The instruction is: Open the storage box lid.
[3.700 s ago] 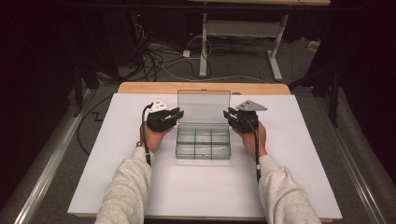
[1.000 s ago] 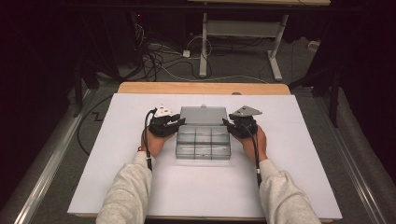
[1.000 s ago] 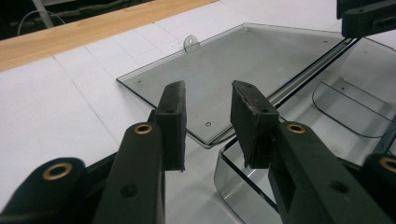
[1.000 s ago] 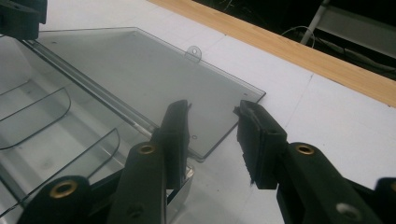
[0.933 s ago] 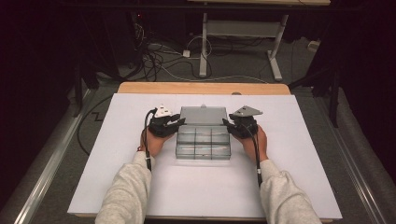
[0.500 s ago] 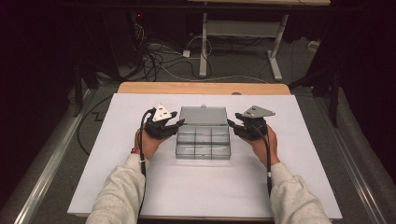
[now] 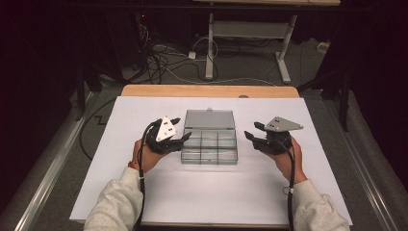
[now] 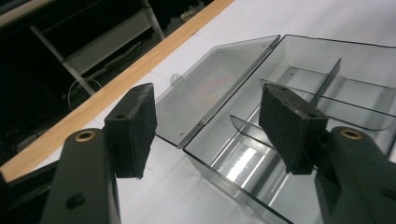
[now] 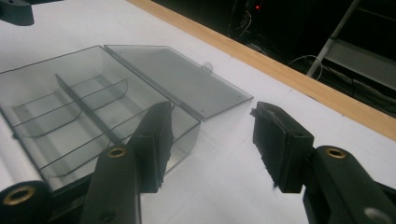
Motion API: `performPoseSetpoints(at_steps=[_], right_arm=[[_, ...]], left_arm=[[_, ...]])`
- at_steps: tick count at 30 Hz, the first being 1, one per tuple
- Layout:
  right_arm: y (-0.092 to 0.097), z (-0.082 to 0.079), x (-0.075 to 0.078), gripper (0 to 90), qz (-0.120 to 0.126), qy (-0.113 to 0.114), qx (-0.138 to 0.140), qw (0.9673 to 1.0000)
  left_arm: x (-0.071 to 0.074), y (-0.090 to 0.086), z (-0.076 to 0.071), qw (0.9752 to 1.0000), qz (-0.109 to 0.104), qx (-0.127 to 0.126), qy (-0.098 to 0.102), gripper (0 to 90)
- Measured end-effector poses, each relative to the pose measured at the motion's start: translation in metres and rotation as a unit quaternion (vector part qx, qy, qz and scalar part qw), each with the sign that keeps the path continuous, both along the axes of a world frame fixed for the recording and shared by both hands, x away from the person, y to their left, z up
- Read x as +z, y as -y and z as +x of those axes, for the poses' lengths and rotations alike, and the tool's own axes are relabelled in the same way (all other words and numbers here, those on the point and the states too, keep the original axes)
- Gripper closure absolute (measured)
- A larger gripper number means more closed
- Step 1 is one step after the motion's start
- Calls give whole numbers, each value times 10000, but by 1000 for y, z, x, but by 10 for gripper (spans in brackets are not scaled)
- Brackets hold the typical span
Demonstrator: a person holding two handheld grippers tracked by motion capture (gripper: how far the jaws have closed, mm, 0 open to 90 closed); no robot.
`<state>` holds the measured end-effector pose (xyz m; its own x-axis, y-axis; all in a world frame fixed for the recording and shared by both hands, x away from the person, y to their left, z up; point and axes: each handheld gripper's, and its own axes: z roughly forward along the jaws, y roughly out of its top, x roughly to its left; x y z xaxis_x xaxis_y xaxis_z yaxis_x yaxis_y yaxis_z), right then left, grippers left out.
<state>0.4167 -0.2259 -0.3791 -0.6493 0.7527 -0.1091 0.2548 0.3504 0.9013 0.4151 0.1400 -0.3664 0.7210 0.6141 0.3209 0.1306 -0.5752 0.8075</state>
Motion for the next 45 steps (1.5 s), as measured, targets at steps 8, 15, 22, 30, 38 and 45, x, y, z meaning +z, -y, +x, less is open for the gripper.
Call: performPoseSetpoints(at_steps=[8,15,22,30,38,45], right_arm=[[10,-29,5,413,-33,235,149,9996],[23,-52,5,389,-143,343,292,9989],[38,-77,-5,395,-369,210,265,9987],[59,-100,-16,433,-540,103,243,9982],[79,-118,-32,517,-650,-255,186,9974],[84,-126,-52,555,-808,-698,224,9940]], left_arm=[[2,-6,-21,9997,-34,-105,200,273],[0,-17,-39,9995,31,-122,291,216],[-7,-28,-54,9994,78,-145,298,203],[-18,-36,-64,9993,206,-141,276,203],[-30,-54,-78,9993,335,-58,129,203],[-37,-70,-87,9995,314,88,-15,203]])
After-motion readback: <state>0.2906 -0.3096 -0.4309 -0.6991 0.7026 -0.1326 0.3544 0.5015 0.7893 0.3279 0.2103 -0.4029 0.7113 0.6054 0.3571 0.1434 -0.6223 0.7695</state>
